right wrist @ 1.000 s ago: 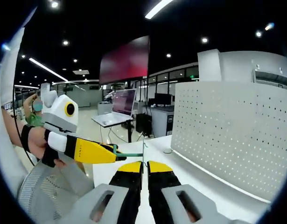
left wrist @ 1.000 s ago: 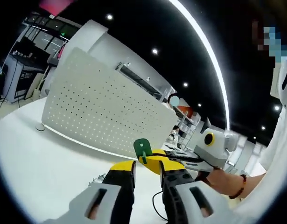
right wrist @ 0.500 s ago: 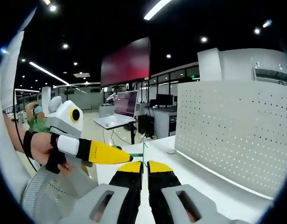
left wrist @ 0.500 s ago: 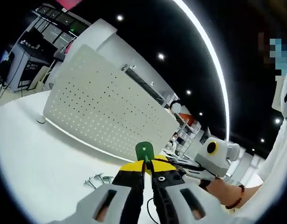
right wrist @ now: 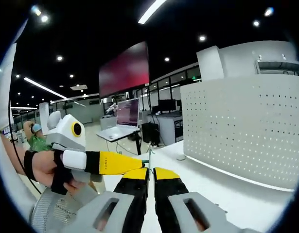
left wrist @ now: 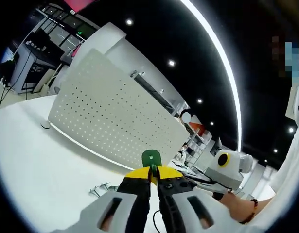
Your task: Insert the hook assembly into the mounting plate slot until the hook locks in place.
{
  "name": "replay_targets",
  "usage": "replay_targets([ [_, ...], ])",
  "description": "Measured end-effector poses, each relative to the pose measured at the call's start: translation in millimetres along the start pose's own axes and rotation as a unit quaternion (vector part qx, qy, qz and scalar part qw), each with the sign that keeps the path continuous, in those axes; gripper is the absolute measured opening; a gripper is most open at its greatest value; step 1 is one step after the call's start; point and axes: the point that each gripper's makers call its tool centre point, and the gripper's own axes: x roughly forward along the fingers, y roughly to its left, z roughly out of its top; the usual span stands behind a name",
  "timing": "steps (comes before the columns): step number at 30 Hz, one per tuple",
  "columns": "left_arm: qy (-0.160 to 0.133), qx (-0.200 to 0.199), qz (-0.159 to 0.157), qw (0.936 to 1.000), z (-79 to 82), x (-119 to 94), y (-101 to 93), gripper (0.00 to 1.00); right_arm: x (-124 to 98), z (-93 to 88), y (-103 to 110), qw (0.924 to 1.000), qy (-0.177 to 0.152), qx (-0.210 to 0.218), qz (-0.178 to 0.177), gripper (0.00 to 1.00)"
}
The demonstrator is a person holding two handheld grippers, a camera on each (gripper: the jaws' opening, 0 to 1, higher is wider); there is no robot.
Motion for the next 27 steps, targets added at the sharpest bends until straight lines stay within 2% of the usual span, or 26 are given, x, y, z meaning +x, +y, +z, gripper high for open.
replay_targets([
  [6,0.009,-0.003,0.005,0.9999,-3.5,-1,2.6,0.03,0,-3.8,0,0.9998,0.008,-0.015,0.009,0.03],
  [11,0.018,0.009,0.003,0.9998,-3.1,-1,1.8,0.02,0,-4.4,0,0.9996,0.011,-0.023,0.010,0.04],
  [13,0.020,0.016,-0.001,0.9997,-1.9,-1,0.3,0.02,0,-1.7,1,0.9988,0.003,-0.048,0.010,0.04],
  [15,0.024,0.020,0.000,0.9995,-1.2,-1,0.8,0.02,0,-4.6,2,0.9992,0.013,-0.037,0.012,0.05],
  [17,0.023,0.024,0.004,0.9994,0.5,-1,2.2,0.02,0,-8.6,2,0.9991,0.025,-0.033,0.014,0.09],
  [22,0.019,0.031,0.008,0.9993,4.7,-3,2.5,0.02,-3,-7.1,3,0.9986,0.025,-0.044,0.017,0.09],
  [27,0.010,0.057,0.016,0.9982,10.9,-4,3.4,0.02,-9,-10.8,-1,0.9983,0.032,-0.048,0.013,0.10],
])
